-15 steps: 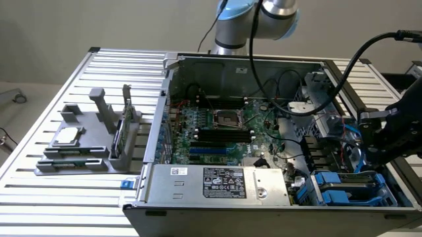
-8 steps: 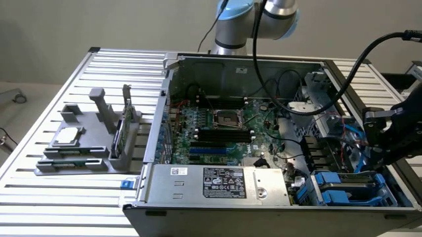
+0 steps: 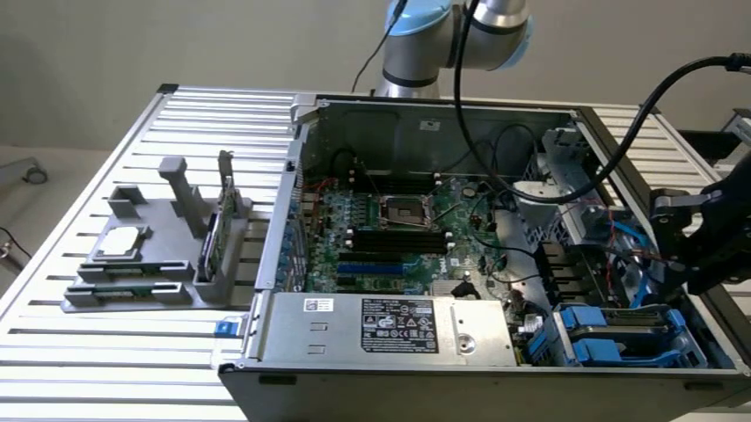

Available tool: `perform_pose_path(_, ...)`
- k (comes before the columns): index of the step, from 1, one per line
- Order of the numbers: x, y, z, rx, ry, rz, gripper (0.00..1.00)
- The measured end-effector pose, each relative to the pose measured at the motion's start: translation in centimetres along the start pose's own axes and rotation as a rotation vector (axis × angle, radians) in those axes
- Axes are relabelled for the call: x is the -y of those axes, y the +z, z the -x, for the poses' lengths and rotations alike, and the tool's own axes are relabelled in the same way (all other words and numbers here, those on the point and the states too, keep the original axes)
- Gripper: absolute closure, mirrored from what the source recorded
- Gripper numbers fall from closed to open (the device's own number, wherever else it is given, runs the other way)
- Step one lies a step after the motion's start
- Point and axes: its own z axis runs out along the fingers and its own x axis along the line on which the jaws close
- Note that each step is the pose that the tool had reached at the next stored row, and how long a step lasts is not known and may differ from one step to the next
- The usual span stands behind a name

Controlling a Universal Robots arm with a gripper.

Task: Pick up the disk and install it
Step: 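Insert the first disk wire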

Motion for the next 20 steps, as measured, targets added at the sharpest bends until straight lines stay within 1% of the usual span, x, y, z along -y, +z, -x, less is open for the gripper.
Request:
perform_pose_path(6, -0.02, -0.08, 0.0, 0.0115, 0.063, -0.0037, 0.76)
perform_pose_path(8, -0.01, -0.04, 0.0, 0.0154, 0.088, -0.0037, 0.76)
perform_pose_path(10, 0.03, 0.18, 0.0, 0.0204, 0.122, -0.0031, 0.76)
perform_pose_path(14, 0.15, 0.87, -0.1, 0.0326, 0.192, -0.0052, 0.76)
perform_pose_path(20, 0.31, 1.73, -0.1, 0.0526, 0.299, -0.0113, 0.76)
